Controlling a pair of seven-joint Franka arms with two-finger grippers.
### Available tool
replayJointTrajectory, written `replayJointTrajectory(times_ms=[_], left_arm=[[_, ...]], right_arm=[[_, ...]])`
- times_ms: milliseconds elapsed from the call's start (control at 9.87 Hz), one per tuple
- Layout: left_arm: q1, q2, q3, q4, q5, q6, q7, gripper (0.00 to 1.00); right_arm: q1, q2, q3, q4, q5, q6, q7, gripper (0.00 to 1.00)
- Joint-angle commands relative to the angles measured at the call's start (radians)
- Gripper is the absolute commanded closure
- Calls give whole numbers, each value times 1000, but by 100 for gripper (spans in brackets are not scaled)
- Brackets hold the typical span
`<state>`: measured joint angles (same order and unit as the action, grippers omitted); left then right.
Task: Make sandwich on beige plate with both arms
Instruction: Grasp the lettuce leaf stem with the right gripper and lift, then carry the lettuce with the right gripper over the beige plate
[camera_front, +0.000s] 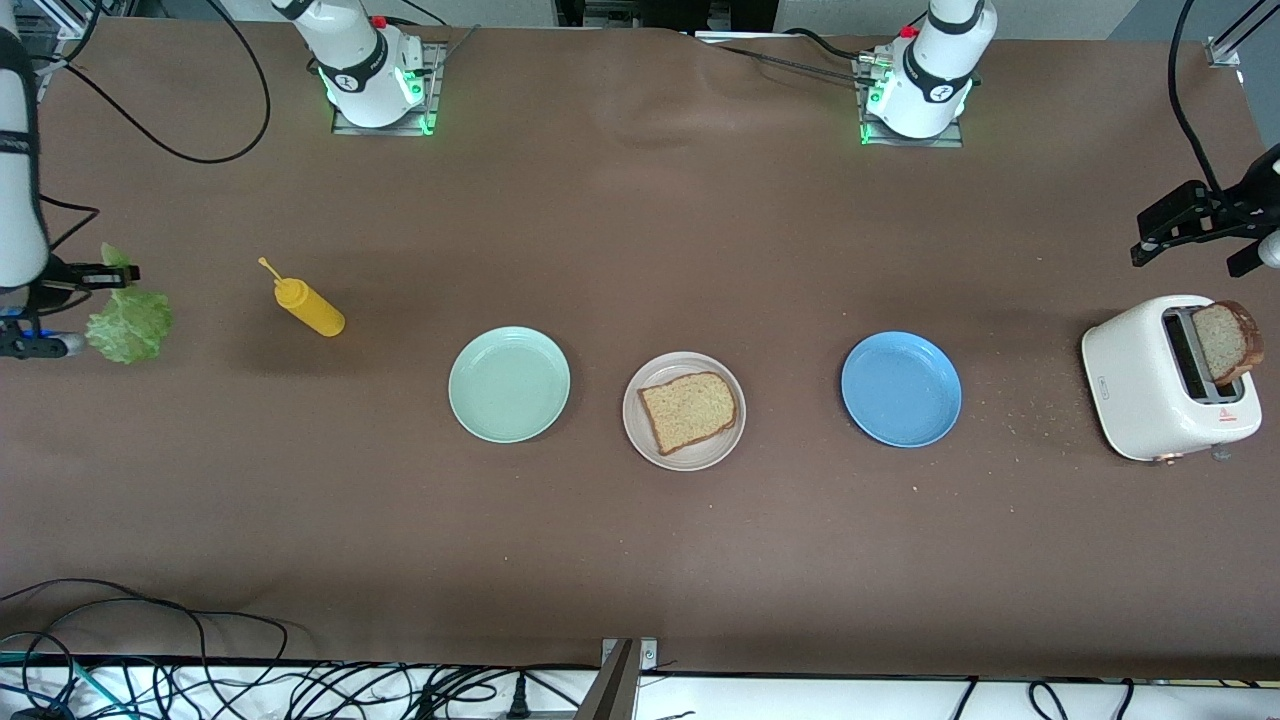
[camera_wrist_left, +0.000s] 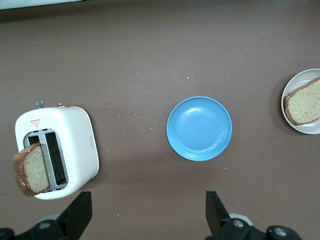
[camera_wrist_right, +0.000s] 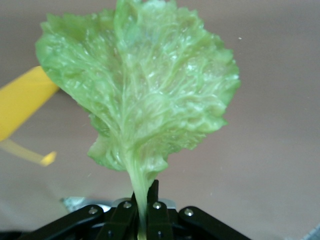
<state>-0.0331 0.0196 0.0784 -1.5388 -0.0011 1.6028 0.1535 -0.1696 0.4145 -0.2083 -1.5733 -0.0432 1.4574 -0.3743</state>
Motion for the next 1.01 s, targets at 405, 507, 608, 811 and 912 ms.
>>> replayJointTrajectory(times_ms=[405, 507, 608, 811, 912], left_arm=[[2, 13, 1, 34, -14, -26, 20, 0], [2, 13, 1, 34, -14, -26, 18, 0], [2, 13, 3, 34, -14, -26, 18, 0], [2, 13, 3, 34, -14, -26, 18, 0], [4, 13, 3, 34, -14, -26, 20, 0]], right_arm=[[-7, -9, 297, 213, 164, -186, 301, 100], [-7, -11, 356, 213, 201, -183, 416, 100], [-7, -10, 438, 213, 203, -163, 536, 100], [25, 0, 568, 213, 200, -57, 738, 100], [86, 10, 573, 213, 203, -16, 853, 100]])
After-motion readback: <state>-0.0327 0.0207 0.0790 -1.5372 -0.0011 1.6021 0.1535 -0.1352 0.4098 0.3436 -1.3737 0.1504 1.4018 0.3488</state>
